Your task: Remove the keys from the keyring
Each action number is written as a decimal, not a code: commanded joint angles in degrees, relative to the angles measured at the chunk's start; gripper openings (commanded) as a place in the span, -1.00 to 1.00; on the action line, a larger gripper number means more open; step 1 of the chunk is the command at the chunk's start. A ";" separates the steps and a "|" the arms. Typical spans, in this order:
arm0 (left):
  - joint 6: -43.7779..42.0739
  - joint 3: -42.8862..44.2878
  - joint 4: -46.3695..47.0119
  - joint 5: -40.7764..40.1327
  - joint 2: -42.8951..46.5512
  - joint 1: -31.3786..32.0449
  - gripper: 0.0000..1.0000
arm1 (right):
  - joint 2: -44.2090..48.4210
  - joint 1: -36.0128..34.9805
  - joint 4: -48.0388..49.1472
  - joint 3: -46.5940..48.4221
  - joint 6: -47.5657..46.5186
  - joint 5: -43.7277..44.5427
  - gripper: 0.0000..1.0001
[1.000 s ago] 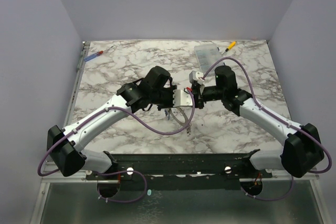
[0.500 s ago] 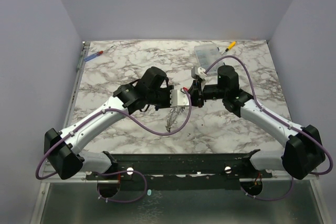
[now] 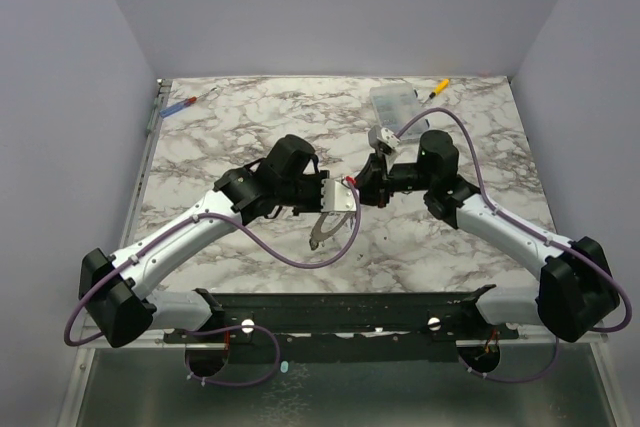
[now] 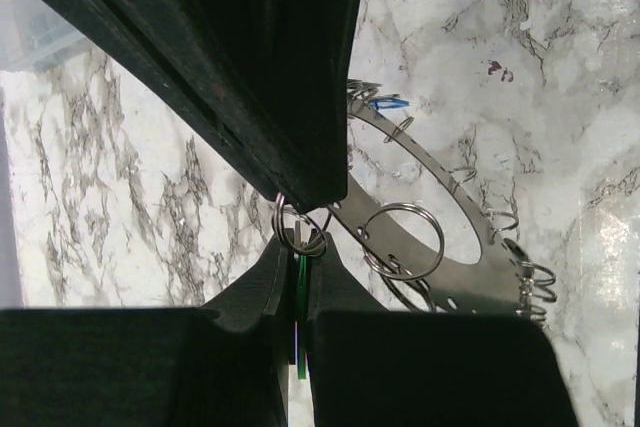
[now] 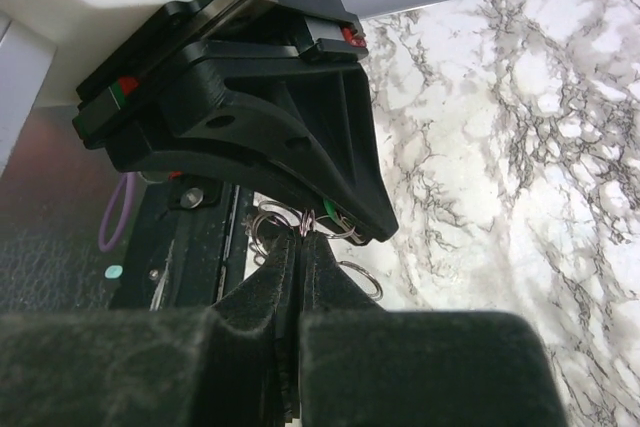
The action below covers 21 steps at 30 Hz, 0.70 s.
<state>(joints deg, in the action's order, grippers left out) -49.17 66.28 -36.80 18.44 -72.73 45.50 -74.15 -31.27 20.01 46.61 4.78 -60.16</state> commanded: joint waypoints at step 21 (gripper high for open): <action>1.51 2.82 2.56 2.48 1.27 -0.42 -1.00 | 1.66 0.15 -3.56 -1.18 -8.99 -4.82 -0.99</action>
<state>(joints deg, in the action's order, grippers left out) -47.44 66.24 -35.27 19.07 -72.53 45.47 -73.80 -31.00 18.74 45.06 -1.34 -63.20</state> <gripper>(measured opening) 0.051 0.015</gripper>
